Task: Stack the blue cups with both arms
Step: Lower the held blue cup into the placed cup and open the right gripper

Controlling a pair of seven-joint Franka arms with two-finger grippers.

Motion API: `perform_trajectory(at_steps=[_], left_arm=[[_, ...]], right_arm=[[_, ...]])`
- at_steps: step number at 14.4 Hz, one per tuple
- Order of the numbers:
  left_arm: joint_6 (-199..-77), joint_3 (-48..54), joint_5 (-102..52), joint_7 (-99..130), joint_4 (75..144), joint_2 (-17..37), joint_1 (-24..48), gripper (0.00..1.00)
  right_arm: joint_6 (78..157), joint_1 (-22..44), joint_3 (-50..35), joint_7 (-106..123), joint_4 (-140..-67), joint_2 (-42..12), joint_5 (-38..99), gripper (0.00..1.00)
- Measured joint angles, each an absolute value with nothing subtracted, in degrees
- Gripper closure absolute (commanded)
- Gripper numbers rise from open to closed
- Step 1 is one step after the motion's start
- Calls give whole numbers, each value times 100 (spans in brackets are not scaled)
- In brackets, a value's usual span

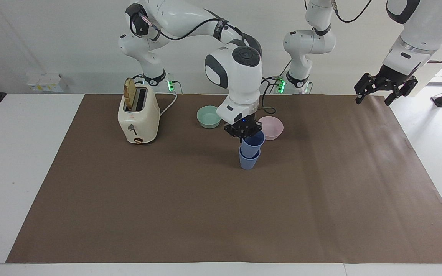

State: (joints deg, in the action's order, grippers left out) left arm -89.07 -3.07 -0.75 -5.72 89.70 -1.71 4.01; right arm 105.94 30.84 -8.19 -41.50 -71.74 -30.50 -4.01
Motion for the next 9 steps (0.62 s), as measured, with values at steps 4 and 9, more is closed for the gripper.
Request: perform_trajectory(at_steps=[4, 9], left_arm=[[-8907, -307, -75, -572, 8969, -172, 401, 0], [-8906, -307, -75, -572, 8970, -172, 401, 0]], right_arm=[[10602, 3100, -819, -4150, -7180, -3080, -403, 100], [10825, 3103, -818, -4150, -7337, -3124, -403, 100]])
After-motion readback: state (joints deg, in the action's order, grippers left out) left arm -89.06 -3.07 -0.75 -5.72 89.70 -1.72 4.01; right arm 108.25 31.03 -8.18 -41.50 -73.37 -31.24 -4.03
